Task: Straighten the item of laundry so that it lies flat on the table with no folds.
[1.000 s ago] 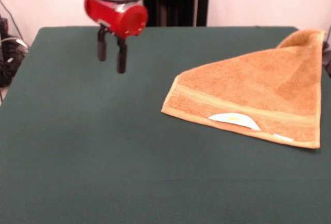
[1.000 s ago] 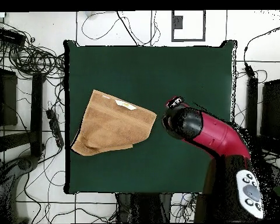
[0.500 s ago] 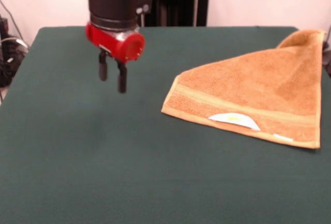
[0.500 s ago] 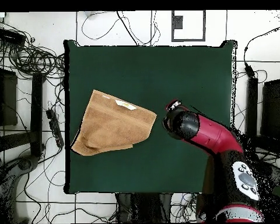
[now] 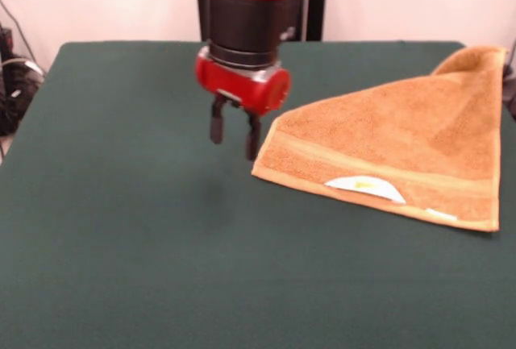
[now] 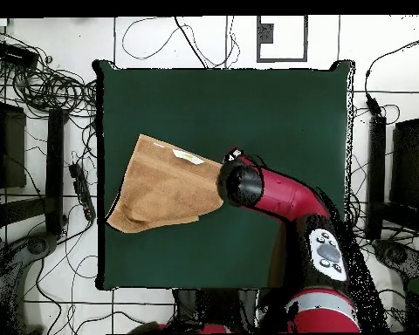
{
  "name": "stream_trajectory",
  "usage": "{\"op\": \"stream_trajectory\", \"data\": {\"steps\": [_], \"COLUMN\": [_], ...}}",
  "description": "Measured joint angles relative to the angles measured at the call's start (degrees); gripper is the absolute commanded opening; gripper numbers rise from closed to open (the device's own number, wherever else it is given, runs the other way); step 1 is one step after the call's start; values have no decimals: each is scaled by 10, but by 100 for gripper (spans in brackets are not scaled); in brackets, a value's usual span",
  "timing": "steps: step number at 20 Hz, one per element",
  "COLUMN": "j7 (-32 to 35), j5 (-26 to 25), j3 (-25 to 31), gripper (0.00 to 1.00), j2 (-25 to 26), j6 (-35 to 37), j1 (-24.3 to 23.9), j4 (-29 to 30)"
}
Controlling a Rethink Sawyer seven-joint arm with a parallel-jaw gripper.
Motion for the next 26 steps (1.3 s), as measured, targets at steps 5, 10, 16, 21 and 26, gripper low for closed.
{"op": "stream_trajectory", "data": {"steps": [5,10,16,21,26], "j7": [0,0,0,0,0], "j5": [13,23,35,43,53], "j3": [0,-1,-2,-3,-8], "gripper": [100,100,100,100,100], "j2": [11,20,44,71,86], "j6": [-8,-8,-27,-58,-84], "j1": [35,55,68,68,73], "j4": [1,2,2,2,2]}}
